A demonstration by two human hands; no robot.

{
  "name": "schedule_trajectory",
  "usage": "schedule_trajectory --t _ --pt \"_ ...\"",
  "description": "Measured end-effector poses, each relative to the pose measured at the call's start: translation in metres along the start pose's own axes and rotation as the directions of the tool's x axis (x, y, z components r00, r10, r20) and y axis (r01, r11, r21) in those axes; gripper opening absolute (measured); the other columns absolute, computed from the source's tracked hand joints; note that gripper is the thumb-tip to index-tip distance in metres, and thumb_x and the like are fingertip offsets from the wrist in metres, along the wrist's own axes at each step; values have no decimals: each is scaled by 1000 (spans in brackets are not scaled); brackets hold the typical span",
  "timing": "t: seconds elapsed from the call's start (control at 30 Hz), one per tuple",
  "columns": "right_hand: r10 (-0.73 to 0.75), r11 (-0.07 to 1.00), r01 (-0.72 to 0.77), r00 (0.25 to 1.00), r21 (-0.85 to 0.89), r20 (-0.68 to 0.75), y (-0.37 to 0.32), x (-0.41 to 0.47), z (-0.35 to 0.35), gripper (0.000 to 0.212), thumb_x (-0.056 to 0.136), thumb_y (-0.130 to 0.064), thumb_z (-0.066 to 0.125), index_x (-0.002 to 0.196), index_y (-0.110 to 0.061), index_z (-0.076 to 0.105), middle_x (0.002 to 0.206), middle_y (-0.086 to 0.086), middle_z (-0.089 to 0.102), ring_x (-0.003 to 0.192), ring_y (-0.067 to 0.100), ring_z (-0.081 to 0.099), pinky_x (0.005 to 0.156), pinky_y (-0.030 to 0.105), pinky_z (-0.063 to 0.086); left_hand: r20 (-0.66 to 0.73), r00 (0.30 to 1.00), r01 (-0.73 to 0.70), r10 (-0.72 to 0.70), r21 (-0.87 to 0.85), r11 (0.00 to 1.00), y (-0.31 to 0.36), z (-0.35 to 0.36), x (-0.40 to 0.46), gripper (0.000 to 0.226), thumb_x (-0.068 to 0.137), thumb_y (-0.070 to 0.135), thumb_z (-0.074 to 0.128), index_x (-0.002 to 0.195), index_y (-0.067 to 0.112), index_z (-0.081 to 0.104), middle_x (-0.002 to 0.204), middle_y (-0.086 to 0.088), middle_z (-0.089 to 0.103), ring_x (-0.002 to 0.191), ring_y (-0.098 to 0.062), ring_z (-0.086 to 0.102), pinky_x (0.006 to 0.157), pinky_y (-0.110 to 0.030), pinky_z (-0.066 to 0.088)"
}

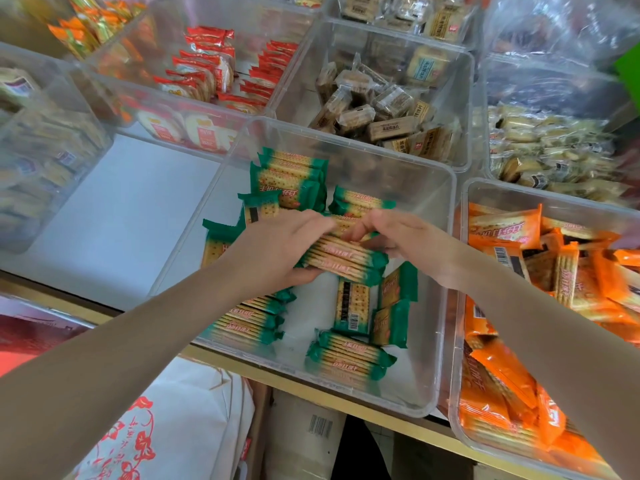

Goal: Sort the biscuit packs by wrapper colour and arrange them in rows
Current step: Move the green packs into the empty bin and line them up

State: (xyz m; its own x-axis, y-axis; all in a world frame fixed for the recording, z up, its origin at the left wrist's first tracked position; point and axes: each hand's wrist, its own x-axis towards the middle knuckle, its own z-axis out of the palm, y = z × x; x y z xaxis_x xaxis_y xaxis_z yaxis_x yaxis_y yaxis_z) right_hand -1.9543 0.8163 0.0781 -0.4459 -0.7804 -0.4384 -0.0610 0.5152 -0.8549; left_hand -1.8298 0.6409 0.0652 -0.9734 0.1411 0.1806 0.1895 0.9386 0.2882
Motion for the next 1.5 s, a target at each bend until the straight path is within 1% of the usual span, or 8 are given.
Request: schedule_trajectory --t 0.13,0.27,0.4,0.5,0.63,0.77,1.23,1.5 --pt "141 977 -149 988 154 59 2 9 4 24 92 -29 53 114 -20 60 114 3 65 107 19 60 99 40 44 -159 943 -253 293 231 939 -7 5 -7 45 71 17 69 110 9 47 107 -13 61 99 -25 51 65 -35 53" --pt "225 876 -343 913 340 340 2 5 2 43 79 -30 66 119 -15 58 111 10 67 100 30 63 81 40 57 -174 936 -241 307 321 916 -9 8 -13 49 69 15 77 107 9 46 110 -12 54 100 -27 49 73 -36 50" --pt "183 973 -145 958 -180 221 -4 5 10 41 85 -28 63 122 -15 54 113 3 64 98 21 63 83 28 54 40 989 -149 144 209 966 -9 0 -17 69 66 61 62 111 11 50 110 -11 61 102 -28 57 84 -39 49" --pt "-45 770 147 983 -621 177 -4 7 20 48 85 -30 65 128 -18 47 114 -7 52 97 9 50 79 14 39 136 990 -63 41 166 984 -8 -4 -13 70 68 58 64 116 8 58 115 -9 61 106 -29 59 88 -41 47" --pt "-125 757 238 967 -609 222 2 10 33 51 82 -29 70 126 -19 47 115 -5 54 98 7 50 85 22 44 400 907 84 -129 130 988 -2 1 -8 62 83 53 57 136 24 40 124 7 54 108 -11 52 85 -27 47" --pt "-61 800 164 979 -578 194 10 17 31 78 76 -35 75 139 -13 34 132 0 47 105 6 47 90 18 41 396 908 65 -139 195 979 -3 2 -14 54 85 49 54 132 25 41 118 9 55 101 -11 53 77 -25 48" --pt "120 -99 413 908 -905 402 37 29 45 38 93 -15 49 130 -20 48 143 12 35 119 30 41 92 41 45 287 932 183 -220 152 971 -17 -6 -35 44 86 50 53 124 29 44 111 13 54 88 -4 46 74 -23 49" --pt "-5 -18 310 951 -950 311 -2 -3 14 26 97 -23 43 121 -29 50 110 -5 59 97 15 59 72 26 48 230 941 214 -249 165 963 -11 -4 -21 52 85 51 53 130 27 42 117 9 55 100 -11 54 76 -30 52"
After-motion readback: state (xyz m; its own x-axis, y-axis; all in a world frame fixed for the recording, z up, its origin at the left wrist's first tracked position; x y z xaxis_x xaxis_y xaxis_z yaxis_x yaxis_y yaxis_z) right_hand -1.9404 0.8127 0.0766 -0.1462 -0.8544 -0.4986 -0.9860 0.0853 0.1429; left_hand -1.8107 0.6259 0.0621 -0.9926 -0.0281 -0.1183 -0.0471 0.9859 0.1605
